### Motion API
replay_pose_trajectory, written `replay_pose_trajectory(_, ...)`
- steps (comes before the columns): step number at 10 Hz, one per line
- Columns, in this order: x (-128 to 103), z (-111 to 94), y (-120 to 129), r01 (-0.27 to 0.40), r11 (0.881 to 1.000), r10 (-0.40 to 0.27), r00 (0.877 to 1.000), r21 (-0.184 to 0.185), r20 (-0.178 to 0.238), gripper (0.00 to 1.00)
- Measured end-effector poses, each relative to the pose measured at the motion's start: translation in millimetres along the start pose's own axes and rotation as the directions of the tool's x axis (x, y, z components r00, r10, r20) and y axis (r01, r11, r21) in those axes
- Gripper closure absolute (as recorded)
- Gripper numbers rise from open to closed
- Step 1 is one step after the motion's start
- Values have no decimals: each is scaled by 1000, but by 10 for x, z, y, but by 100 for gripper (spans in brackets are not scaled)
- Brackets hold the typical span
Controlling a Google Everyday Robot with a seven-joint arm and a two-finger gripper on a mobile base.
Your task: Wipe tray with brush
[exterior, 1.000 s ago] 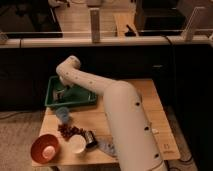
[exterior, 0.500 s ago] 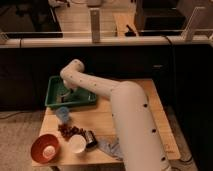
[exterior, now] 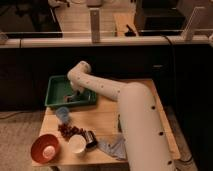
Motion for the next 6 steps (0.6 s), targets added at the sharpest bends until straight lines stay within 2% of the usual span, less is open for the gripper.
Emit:
replay_pose_trajectory(4,136,-20,251,-62,998,62,998,-11,-24,100)
replay_pose_trajectory(6,257,-38,341,-113,994,113,993,13,-19,100)
